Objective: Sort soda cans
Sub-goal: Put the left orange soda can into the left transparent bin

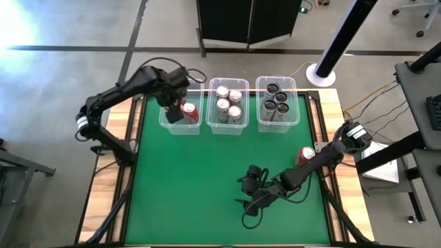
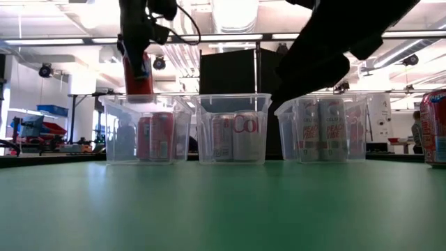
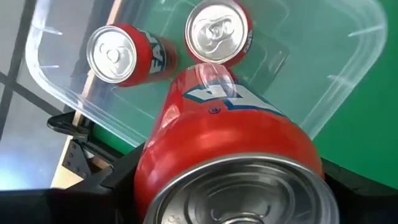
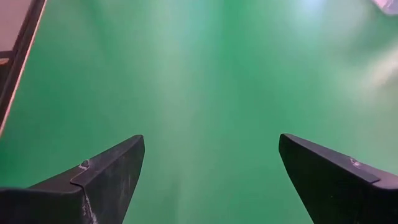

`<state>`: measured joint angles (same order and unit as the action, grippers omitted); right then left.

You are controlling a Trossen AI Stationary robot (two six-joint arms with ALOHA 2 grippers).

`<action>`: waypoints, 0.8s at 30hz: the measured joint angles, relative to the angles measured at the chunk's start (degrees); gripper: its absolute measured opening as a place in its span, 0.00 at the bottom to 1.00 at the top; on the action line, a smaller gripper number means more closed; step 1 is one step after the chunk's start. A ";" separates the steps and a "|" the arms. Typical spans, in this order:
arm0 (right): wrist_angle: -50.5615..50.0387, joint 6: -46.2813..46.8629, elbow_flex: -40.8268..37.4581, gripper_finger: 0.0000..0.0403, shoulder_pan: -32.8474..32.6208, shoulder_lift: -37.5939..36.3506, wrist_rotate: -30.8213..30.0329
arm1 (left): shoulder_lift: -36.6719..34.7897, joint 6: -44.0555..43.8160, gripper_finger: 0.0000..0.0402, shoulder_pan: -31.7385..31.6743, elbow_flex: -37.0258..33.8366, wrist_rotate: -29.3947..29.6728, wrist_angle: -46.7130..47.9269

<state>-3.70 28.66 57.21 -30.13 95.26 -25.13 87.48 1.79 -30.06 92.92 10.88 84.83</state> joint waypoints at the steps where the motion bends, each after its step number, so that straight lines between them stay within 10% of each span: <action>1: 0.11 0.84 0.02 0.91 0.00 0.06 0.11 | 0.25 0.58 0.69 -0.22 -0.51 0.02 -0.09; 24: 0.17 4.80 0.07 0.91 -0.61 0.09 0.11 | 5.40 7.85 0.69 -4.91 -10.86 -4.83 -9.22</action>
<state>-3.53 33.46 57.28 -30.74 95.36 -25.02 92.88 9.63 -34.97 82.06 6.05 75.61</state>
